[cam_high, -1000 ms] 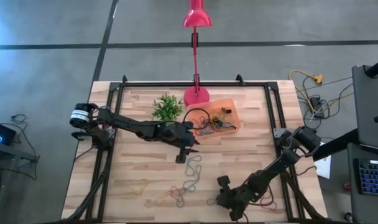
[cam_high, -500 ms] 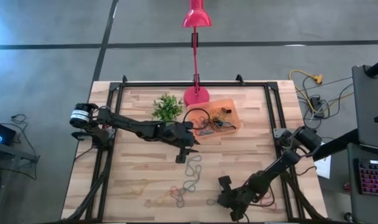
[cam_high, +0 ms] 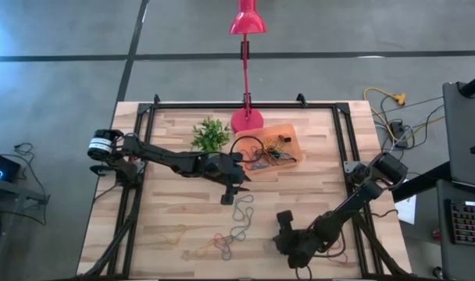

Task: Pick and place rubber bands into bin
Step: Put the blue rubberband into the orange container

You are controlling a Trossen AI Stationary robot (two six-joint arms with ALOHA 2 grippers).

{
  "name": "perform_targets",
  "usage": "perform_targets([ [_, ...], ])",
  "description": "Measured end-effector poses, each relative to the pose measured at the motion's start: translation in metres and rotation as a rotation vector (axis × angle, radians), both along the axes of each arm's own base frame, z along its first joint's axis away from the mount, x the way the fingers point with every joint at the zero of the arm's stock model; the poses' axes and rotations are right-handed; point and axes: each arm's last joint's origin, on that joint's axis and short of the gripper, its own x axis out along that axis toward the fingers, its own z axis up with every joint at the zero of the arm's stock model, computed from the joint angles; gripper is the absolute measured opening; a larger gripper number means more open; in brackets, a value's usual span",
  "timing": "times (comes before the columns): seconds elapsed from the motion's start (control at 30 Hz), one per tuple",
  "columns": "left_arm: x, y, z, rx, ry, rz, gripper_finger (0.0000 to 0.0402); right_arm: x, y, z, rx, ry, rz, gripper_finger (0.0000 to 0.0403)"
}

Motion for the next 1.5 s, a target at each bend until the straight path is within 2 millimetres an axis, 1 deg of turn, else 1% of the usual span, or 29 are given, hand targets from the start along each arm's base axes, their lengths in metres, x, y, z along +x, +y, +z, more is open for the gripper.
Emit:
perform_targets([
  [0.13, -0.001, 0.000, -0.002, 0.002, 0.026, -0.001, 0.0145, 0.001, -0.002, 0.007, -0.090, 0.019, -0.019, 0.0008],
  [0.2, -0.002, 0.000, -0.003, 0.003, 0.039, -0.001, 0.0145, 0.004, -0.001, 0.015, -0.114, 0.000, -0.033, 0.0008],
  [0.37, -0.002, 0.000, -0.003, 0.003, 0.045, -0.001, 0.0145, 0.007, -0.004, 0.031, -0.241, 0.017, -0.069, 0.0008],
  [0.57, -0.003, 0.000, -0.004, 0.004, 0.056, -0.001, 0.0145, 0.009, -0.007, 0.053, -0.371, -0.007, -0.110, 0.0008],
  [0.73, -0.004, 0.000, -0.005, 0.005, 0.071, -0.001, 0.0145, 0.008, -0.012, 0.073, -0.469, -0.039, -0.141, 0.0008],
  [0.87, -0.004, 0.000, -0.005, 0.006, 0.075, -0.001, 0.0145, 0.009, -0.020, 0.088, -0.545, -0.042, -0.164, 0.0008],
  [1.0, -0.004, 0.000, -0.005, 0.006, 0.076, -0.001, 0.0145, 0.011, -0.035, 0.099, -0.619, -0.017, -0.195, 0.0008],
  [1.1, -0.004, 0.000, -0.005, 0.006, 0.073, -0.001, 0.0145, 0.012, -0.052, 0.108, -0.648, -0.004, -0.232, 0.0008],
  [1.23, -0.004, 0.000, -0.005, 0.006, 0.074, -0.001, 0.0145, 0.012, -0.078, 0.115, -0.661, 0.027, -0.293, 0.0008],
  [1.5, -0.004, 0.000, -0.005, 0.005, 0.071, -0.001, 0.0145, 0.005, -0.138, 0.130, -0.666, 0.054, -0.443, 0.0008],
])
